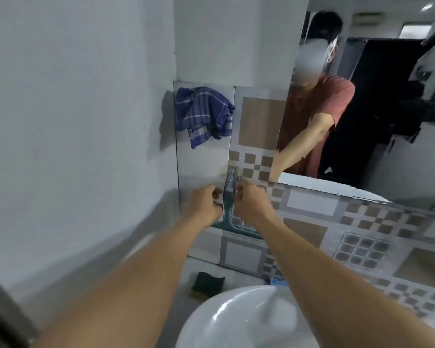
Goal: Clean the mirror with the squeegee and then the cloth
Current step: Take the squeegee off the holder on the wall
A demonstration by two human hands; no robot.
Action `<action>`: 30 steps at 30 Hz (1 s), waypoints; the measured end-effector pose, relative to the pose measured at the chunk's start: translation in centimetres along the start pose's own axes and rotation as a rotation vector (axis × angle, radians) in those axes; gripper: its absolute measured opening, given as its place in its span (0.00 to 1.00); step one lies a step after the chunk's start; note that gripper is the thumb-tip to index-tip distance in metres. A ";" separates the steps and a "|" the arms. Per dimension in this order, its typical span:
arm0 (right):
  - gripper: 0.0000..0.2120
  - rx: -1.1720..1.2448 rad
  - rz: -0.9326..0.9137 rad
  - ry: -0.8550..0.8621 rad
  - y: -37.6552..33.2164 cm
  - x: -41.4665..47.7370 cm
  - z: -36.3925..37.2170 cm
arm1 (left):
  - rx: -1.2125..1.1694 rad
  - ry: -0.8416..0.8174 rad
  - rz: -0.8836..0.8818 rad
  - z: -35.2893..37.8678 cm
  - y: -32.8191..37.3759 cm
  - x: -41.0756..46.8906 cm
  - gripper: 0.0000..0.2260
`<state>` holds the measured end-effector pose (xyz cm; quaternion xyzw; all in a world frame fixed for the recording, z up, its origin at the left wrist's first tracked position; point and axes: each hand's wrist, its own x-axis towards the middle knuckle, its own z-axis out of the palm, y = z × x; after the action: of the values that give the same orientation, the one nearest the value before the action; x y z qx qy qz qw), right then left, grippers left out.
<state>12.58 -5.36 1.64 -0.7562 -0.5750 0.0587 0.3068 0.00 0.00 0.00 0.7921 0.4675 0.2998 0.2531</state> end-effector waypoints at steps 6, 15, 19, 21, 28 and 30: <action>0.07 0.202 0.087 0.133 0.8 0.9 1.0 | -0.226 0.091 -0.098 1.7 -0.3 1.2 0.10; 0.10 0.376 0.096 0.190 1.4 1.2 2.1 | -0.387 0.195 -0.065 2.8 -1.2 1.6 0.13; 0.11 0.430 0.071 0.199 1.6 0.8 2.5 | -0.379 0.231 -0.002 3.1 -1.3 1.5 0.14; 0.12 0.445 0.064 0.211 1.7 0.6 2.6 | -0.392 0.229 0.015 3.1 -1.3 1.4 0.14; 0.14 0.507 0.061 0.220 0.7 0.7 1.4 | -0.457 0.236 0.020 2.6 -0.7 1.4 0.15; 0.14 0.523 0.045 0.220 0.3 0.7 0.9 | -0.474 0.247 0.031 2.1 -0.3 1.3 0.14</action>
<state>12.62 -4.42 0.92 -0.6655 -0.4867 0.1294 0.5508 1.82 1.05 -1.38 0.6752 0.3993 0.4993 0.3680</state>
